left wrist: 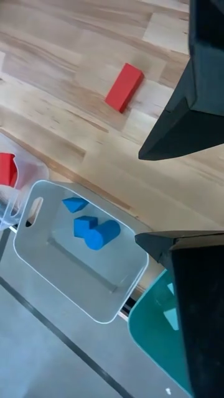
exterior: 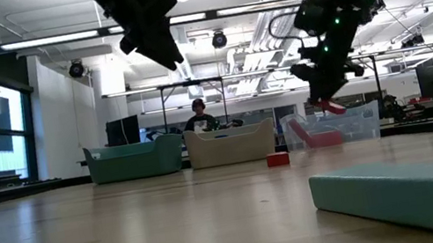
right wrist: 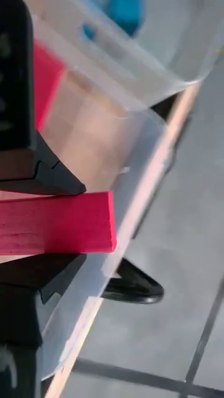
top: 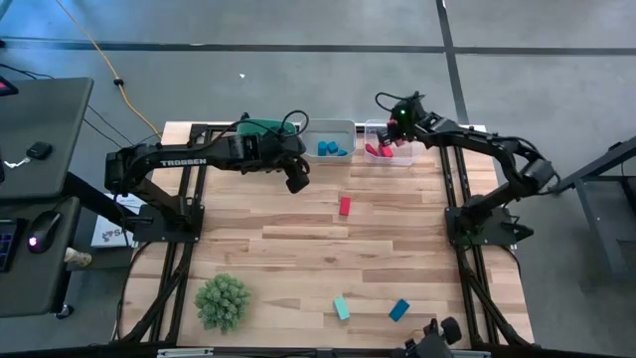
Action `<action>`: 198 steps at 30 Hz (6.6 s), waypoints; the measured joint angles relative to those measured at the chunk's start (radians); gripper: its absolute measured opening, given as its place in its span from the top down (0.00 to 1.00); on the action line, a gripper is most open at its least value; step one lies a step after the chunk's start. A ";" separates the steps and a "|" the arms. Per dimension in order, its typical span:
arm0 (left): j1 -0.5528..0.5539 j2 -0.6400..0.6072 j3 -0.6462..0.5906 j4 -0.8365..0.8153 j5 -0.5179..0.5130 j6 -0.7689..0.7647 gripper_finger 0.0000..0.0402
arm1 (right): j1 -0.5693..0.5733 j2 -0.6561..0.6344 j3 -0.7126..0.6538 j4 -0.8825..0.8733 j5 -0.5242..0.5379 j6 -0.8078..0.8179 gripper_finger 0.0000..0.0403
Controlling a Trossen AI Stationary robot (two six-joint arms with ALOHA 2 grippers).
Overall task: Sort & place blocks by color
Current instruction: Put the left red blocks into the transparent bin, then put the light blue block into the green bin
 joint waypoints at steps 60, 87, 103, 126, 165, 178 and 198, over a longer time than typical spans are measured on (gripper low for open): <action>0.000 0.000 0.000 0.000 -0.001 -0.016 0.71 | -0.071 0.201 0.111 -0.274 -0.126 -0.043 0.56; -0.007 0.000 0.000 -0.009 0.092 -0.068 0.57 | 0.032 0.123 0.350 -0.757 -0.127 0.171 0.56; -0.114 0.000 0.000 -0.001 0.132 0.195 0.57 | 0.272 -0.052 0.350 -0.760 -0.066 0.470 0.56; -0.381 0.000 0.000 0.044 0.132 -0.034 0.57 | 0.652 -0.115 0.350 -0.741 -0.135 0.684 0.56; -0.638 0.000 0.000 -0.166 0.131 -0.530 0.57 | 1.120 -0.114 0.349 -0.243 -0.021 0.666 0.55; -0.612 0.000 0.000 -0.327 0.127 -0.465 0.57 | 1.114 -0.114 0.349 0.087 0.013 0.541 0.46; -0.450 0.000 0.000 -0.481 0.092 -0.240 0.57 | 1.217 -0.113 0.349 0.301 0.079 0.741 0.46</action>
